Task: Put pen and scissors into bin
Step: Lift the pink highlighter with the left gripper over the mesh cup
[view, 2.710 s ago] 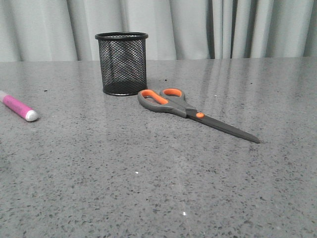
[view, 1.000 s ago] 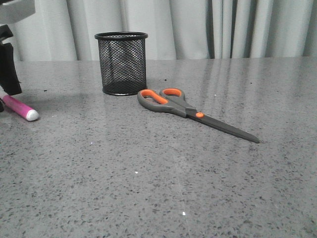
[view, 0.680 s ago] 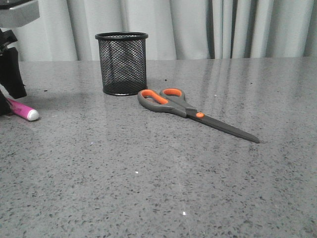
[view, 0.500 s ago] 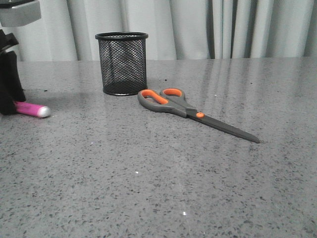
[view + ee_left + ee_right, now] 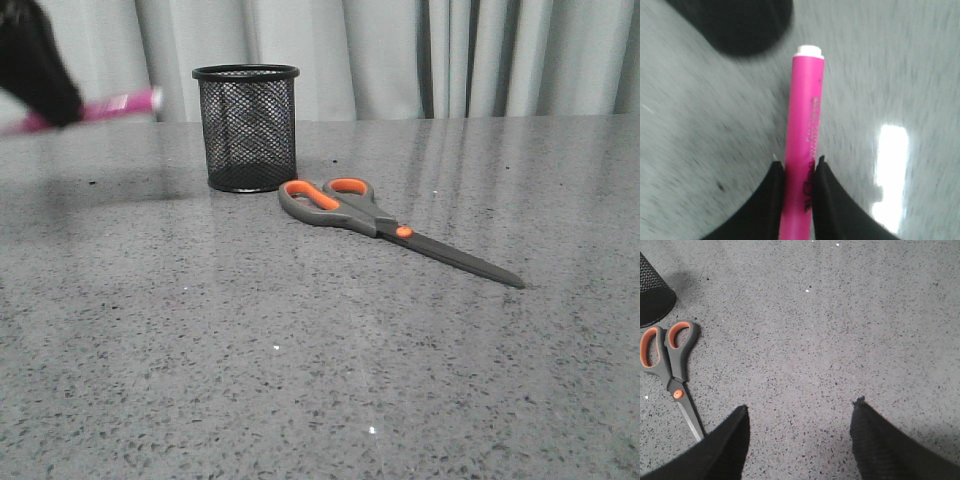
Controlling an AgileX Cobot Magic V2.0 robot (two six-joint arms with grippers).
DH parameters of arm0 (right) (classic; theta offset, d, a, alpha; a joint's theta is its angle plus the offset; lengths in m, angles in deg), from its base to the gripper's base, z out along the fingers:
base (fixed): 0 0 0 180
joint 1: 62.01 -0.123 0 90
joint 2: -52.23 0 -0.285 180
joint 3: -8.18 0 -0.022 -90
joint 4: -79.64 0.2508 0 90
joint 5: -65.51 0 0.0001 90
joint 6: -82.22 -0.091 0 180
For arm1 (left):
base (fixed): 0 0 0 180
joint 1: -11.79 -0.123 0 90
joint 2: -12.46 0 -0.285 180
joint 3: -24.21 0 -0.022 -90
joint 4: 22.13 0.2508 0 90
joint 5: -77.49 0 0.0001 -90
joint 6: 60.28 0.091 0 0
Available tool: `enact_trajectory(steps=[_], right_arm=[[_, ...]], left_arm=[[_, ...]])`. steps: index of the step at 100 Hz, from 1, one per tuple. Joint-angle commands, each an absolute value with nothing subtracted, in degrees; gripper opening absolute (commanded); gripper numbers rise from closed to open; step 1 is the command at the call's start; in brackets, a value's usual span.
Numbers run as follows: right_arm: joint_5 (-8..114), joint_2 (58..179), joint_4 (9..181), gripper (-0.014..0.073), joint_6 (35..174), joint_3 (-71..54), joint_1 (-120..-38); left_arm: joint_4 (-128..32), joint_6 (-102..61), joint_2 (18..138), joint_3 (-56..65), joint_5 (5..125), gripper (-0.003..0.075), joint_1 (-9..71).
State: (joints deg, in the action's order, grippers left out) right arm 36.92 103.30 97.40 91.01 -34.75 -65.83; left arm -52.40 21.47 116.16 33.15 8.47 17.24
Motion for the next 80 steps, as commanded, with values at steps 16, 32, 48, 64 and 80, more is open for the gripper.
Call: enact_trajectory(steps=[16, 32, 48, 64, 80], right_arm=[[40.17, 103.55, 97.30, 0.0400, 91.70, -32.50, -65.49], [40.08, 103.55, 97.30, 0.0400, 91.70, -32.50, -65.49], [40.08, 103.55, 97.30, 0.0400, 91.70, -32.50, -65.49], [40.08, 103.55, 97.30, 0.0400, 91.70, -32.50, -65.49], [40.08, 103.55, 97.30, 0.0400, 91.70, -32.50, -65.49]], left_arm=[[-79.11, 18.79, 109.78, 36.17, 15.14, -0.0020, 17.44], [-91.27, 24.66, 111.41, 36.17, 21.34, -0.0020, 20.37], [-95.01, 26.44, 115.12, 36.17, 31.80, -0.0019, 25.53], [-95.99, 26.44, 120.05, 36.17, 37.77, -0.0019, 28.33], [-96.00, 26.44, 123.63, 36.17, 38.04, -0.0019, 28.34]])
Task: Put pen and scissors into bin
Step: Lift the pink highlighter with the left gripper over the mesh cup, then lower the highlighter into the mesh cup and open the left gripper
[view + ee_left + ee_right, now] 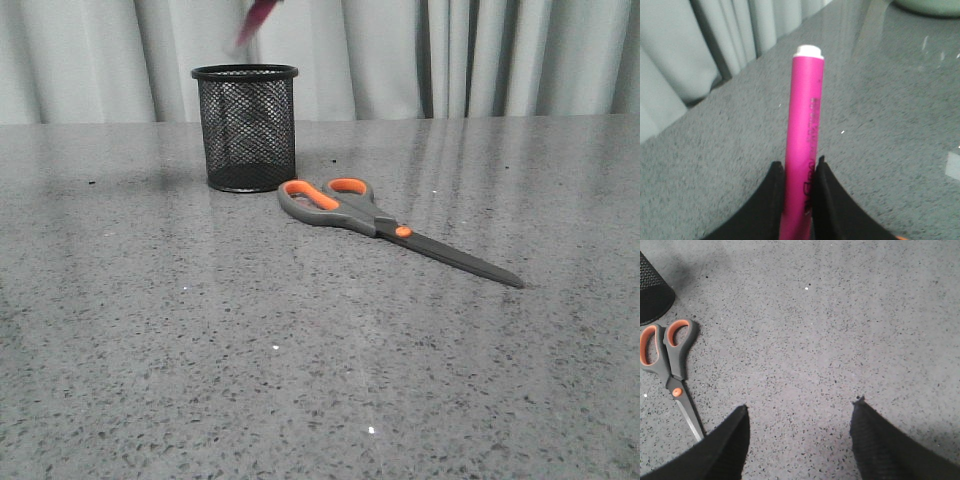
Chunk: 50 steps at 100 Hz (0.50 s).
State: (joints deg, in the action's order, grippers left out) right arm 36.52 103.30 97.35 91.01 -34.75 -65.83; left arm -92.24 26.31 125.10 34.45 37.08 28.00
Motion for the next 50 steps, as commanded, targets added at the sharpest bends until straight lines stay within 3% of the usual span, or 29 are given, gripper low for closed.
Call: enact_trajectory(steps=[1, 34, 41, 50], right_arm=[[40.08, 103.55, 97.30, 0.0400, 91.70, -32.50, -65.49], [40.08, 103.55, 97.30, 0.0400, 91.70, -32.50, -65.49], [40.08, 103.55, 97.30, 0.0400, 91.70, -32.50, -65.49], [40.08, 103.55, 97.30, 0.0400, 91.70, -32.50, -65.49]], left_arm=[[-96.00, 26.44, 123.73, 36.17, 38.04, -0.0019, 28.23], [-95.49, 26.44, 124.64, 36.17, 38.54, 0.0000, 28.25], [-95.49, 26.44, 124.64, 36.17, 38.26, 0.0069, 28.25], [-95.61, 26.44, 124.64, 36.17, 38.16, 0.0216, 28.25]])
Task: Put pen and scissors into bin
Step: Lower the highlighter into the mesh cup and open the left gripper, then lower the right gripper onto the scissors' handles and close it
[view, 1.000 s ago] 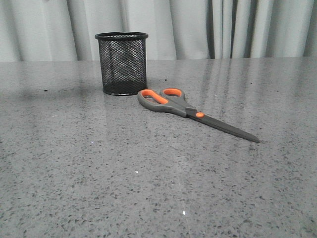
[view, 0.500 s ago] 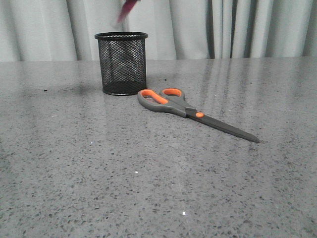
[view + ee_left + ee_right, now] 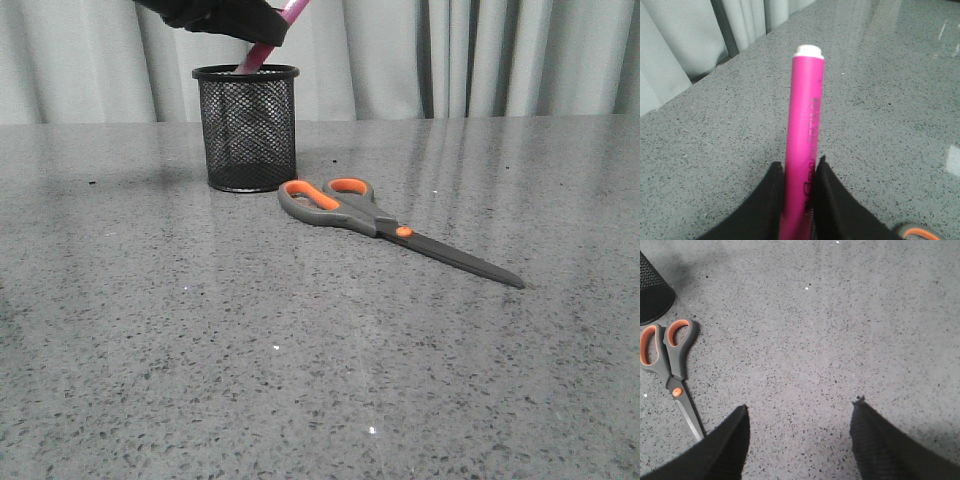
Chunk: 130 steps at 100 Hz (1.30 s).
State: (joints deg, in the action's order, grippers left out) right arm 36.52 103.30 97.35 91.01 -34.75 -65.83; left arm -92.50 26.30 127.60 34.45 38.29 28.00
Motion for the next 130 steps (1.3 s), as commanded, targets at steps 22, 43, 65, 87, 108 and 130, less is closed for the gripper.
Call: enact_trajectory(steps=[22, 43, 65, 87, 108, 130], right_arm=[[40.08, 103.55, 97.30, 0.0400, 91.70, -32.50, -65.49], [40.53, 103.55, 97.30, 0.0400, 91.70, -32.50, -65.49], [40.57, 104.01, 97.53, 0.0400, 91.70, -32.50, -65.49], [37.50, 104.88, 97.64, 0.0400, 92.12, -30.89, -65.61], [27.78, 109.67, 97.91, 0.0400, 99.59, -19.73, -69.32], [12.31, 124.42, 96.48, 0.0400, 101.63, -3.19, -78.24]], left_arm=[[-100.82, 26.20, 122.93, 36.17, 36.07, 0.0509, 25.66], [-102.92, 26.12, 117.08, 36.17, 26.52, 0.0420, 19.56], [-102.92, 25.96, 109.79, 36.17, 11.10, 0.0119, 10.02], [-94.57, 20.60, 101.59, 35.50, 10.47, -0.0020, 2.35], [-84.08, 8.72, 90.83, 26.36, 27.91, -0.0020, 2.24], [-83.85, 6.43, 83.04, 10.65, 40.11, -0.0020, 5.23]])
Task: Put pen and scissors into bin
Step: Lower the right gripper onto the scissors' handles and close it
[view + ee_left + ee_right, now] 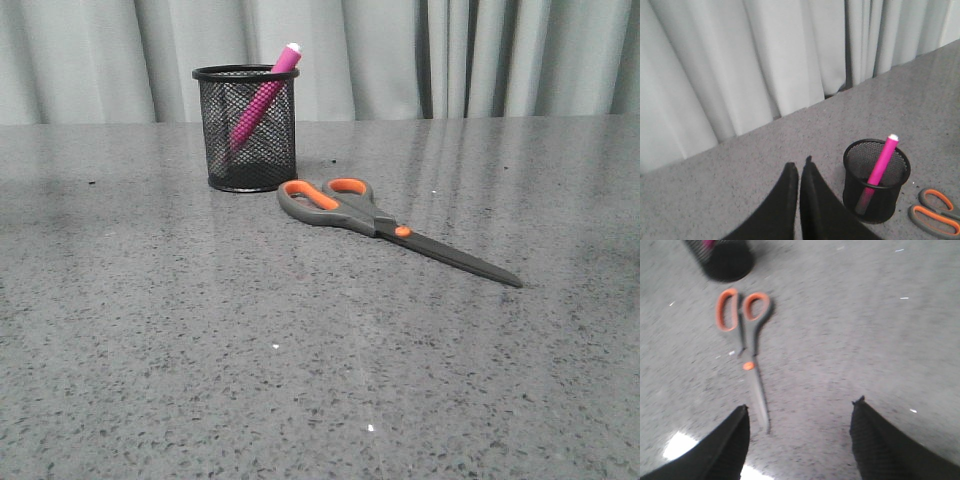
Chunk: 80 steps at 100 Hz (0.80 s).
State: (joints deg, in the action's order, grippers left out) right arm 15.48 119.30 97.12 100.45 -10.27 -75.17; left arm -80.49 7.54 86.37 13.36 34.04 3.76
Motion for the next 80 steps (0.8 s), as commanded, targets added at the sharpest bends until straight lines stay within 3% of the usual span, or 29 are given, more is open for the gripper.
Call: enact_trajectory(steps=[1, 29, 80], right_arm=[[11.94, 124.94, 96.30, 0.0400, 101.63, -2.21, -78.94], [6.89, 142.10, 85.60, 0.0400, 99.58, 10.38, -90.28], [5.22, 157.99, 87.07, 0.0400, 99.16, 17.94, -91.13]], left_arm=[[-84.10, 6.43, 82.61, 9.81, 40.81, -0.0020, 5.47], [-84.23, 6.43, 73.79, -0.10, 45.22, -0.0020, 6.68], [-84.46, 6.43, 68.72, -2.98, 46.58, -0.0020, 6.68]])
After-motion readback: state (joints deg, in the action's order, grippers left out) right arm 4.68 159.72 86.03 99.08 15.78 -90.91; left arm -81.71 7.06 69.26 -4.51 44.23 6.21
